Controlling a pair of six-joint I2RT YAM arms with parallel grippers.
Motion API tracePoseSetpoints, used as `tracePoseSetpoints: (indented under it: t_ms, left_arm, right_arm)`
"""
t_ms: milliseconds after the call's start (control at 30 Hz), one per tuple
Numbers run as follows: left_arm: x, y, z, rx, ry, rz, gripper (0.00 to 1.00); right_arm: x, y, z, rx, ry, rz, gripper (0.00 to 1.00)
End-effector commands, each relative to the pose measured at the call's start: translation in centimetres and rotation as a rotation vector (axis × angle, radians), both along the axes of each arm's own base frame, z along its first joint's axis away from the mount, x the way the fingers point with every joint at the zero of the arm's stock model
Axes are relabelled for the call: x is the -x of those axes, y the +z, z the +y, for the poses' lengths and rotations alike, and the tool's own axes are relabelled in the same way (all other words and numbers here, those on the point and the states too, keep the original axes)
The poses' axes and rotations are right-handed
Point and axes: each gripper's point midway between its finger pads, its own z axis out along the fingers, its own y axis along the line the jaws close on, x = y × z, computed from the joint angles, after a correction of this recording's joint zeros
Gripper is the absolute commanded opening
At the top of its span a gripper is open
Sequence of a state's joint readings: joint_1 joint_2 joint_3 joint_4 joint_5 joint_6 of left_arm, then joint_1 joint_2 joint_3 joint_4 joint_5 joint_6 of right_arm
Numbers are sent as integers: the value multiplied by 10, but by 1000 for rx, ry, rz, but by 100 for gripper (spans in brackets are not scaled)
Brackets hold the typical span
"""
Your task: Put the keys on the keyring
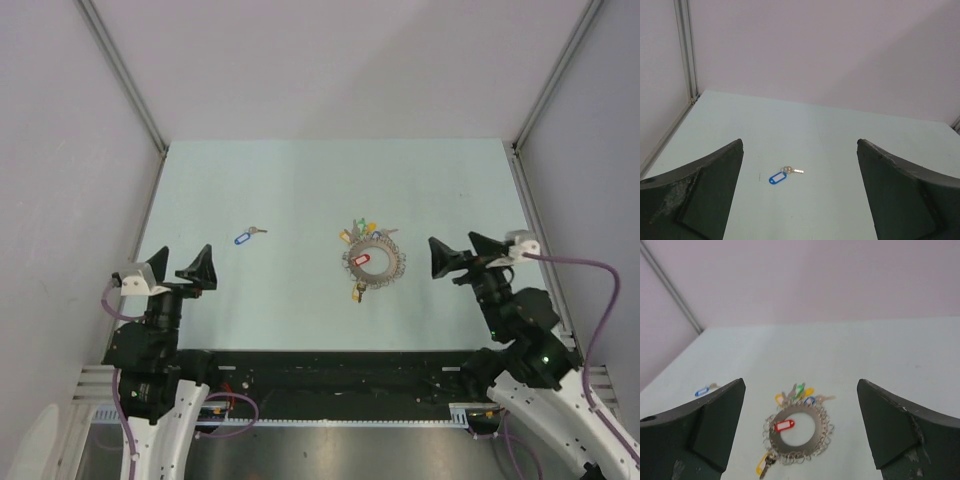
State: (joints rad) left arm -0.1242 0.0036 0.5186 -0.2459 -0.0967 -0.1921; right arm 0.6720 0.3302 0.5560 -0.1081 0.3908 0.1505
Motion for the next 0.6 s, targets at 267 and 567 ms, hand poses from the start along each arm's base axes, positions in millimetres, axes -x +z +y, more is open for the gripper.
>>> tracePoseSetpoints:
  t_ms: [267, 567]
  left_arm:
    - [24, 24, 2, 6, -3, -120, 100]
    - [20, 19, 3, 2, 4, -90, 100]
  right_arm:
    - [52, 37, -89, 149, -216, -93, 100]
    - [42, 15, -80, 197, -202, -55, 100]
